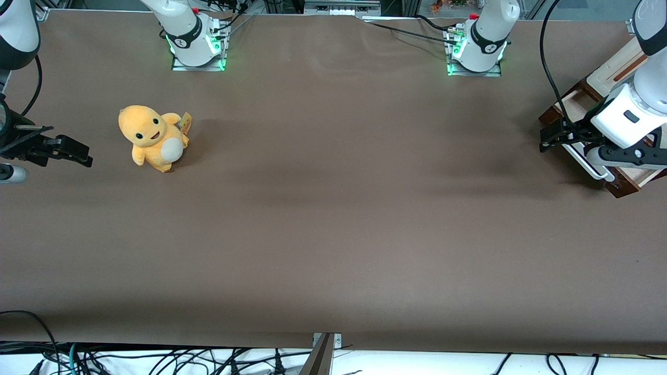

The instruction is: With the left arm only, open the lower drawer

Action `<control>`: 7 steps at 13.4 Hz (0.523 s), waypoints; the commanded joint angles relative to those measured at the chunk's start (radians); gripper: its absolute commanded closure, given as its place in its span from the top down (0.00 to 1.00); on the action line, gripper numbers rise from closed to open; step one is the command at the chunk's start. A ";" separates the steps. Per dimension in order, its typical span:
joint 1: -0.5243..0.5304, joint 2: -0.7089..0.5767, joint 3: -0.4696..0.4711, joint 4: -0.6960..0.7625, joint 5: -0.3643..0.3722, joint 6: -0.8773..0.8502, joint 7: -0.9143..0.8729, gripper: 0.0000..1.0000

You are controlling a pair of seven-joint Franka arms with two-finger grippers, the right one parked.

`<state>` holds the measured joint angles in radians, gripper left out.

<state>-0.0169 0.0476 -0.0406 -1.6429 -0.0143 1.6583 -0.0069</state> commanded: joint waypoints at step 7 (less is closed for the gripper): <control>0.011 -0.069 0.004 -0.086 -0.016 0.006 0.022 1.00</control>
